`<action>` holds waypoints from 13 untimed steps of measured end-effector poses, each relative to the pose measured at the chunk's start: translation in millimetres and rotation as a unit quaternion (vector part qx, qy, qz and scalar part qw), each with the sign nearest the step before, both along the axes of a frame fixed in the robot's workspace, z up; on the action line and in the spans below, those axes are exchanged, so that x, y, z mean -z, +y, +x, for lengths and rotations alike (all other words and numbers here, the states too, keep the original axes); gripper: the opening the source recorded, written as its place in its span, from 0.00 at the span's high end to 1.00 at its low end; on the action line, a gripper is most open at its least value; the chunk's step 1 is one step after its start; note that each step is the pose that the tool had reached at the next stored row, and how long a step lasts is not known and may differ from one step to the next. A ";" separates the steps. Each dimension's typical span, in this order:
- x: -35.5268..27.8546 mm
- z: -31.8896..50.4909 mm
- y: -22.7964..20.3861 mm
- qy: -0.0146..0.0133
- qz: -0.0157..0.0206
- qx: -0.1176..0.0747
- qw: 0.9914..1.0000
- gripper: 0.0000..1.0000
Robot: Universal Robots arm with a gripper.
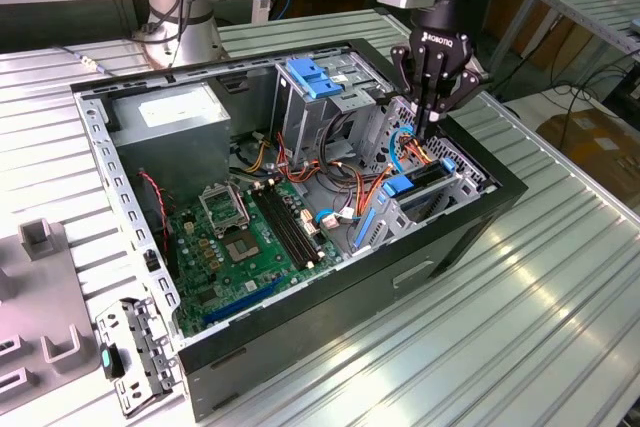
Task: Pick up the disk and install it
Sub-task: 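Insert the second disk wire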
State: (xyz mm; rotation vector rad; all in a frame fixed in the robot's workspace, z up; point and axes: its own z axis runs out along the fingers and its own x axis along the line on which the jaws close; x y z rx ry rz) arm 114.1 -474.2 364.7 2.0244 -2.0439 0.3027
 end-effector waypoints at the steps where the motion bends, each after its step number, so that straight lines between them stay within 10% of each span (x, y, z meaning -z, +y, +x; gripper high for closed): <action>1: 0.0 0.0 -0.1 0.000 0.000 0.000 1.000 0.84; 9: 0.2 -12.4 -0.8 0.000 0.001 -0.001 1.000 0.84; 13: 0.6 -18.8 -3.1 -0.001 0.023 -0.001 1.000 0.84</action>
